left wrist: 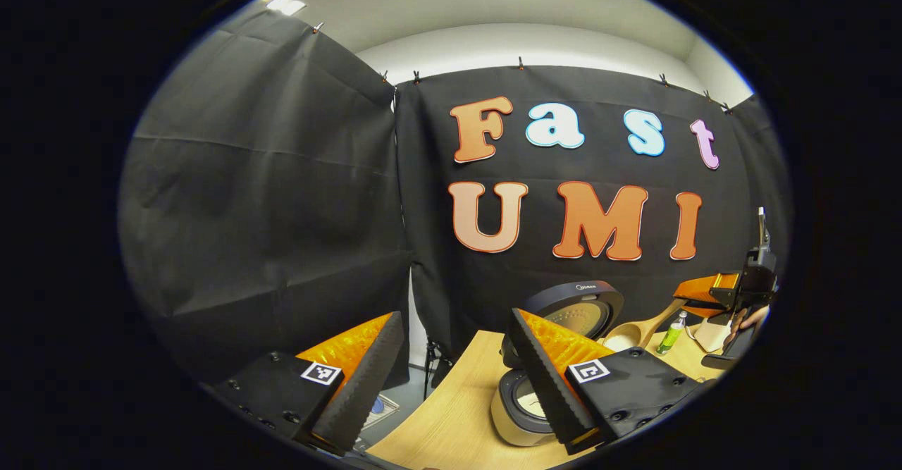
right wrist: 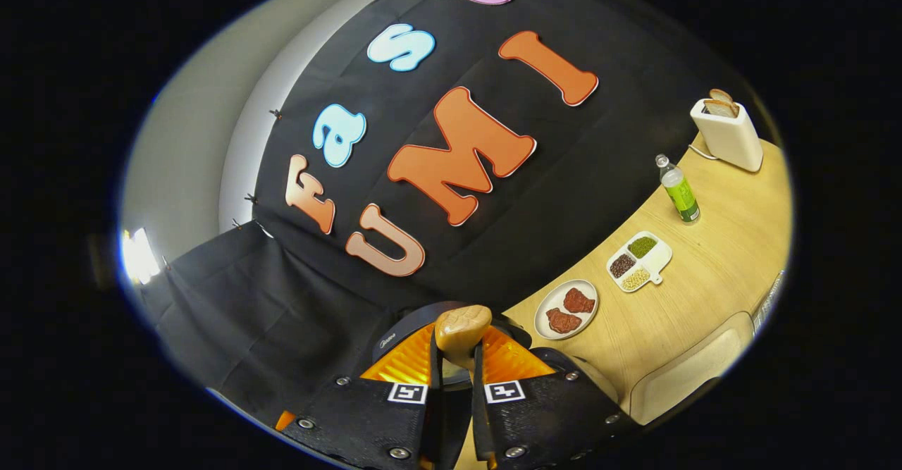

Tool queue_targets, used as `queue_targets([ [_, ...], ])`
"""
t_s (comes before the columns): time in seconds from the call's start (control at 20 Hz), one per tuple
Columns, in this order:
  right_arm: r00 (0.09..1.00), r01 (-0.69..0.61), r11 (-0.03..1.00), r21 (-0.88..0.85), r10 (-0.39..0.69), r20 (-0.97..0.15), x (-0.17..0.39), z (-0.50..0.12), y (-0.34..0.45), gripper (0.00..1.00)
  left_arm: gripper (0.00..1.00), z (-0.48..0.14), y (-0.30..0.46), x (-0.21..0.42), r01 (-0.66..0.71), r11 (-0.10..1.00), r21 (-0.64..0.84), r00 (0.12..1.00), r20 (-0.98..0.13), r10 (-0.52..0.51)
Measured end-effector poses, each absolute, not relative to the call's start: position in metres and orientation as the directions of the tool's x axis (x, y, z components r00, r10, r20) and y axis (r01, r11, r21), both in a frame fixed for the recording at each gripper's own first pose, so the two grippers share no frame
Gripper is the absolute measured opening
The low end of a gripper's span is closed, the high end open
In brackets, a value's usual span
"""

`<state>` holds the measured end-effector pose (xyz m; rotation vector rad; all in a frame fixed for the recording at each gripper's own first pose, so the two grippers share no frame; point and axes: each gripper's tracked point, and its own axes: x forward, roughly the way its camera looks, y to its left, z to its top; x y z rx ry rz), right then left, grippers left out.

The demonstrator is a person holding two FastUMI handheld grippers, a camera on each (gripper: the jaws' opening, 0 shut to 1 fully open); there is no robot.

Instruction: Close the left gripper, press the button to open the rice cooker; take a wooden spoon from the chopstick holder with the right hand, scoop a spoonful of rice and pour it into the rice cooker, then put the wooden spoon back into the chopstick holder.

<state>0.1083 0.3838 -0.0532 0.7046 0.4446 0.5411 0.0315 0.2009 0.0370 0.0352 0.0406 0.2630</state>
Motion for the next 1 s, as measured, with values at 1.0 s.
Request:
queue_targets([
  [1.0, 0.774, -0.427, 0.749, 0.507, 0.593, -0.223, 0.104, -0.065, 0.401, 0.15, 0.98, 0.032, 0.201, 0.034, -0.194, 0.981, 0.012, 0.980, -0.049, 0.194],
])
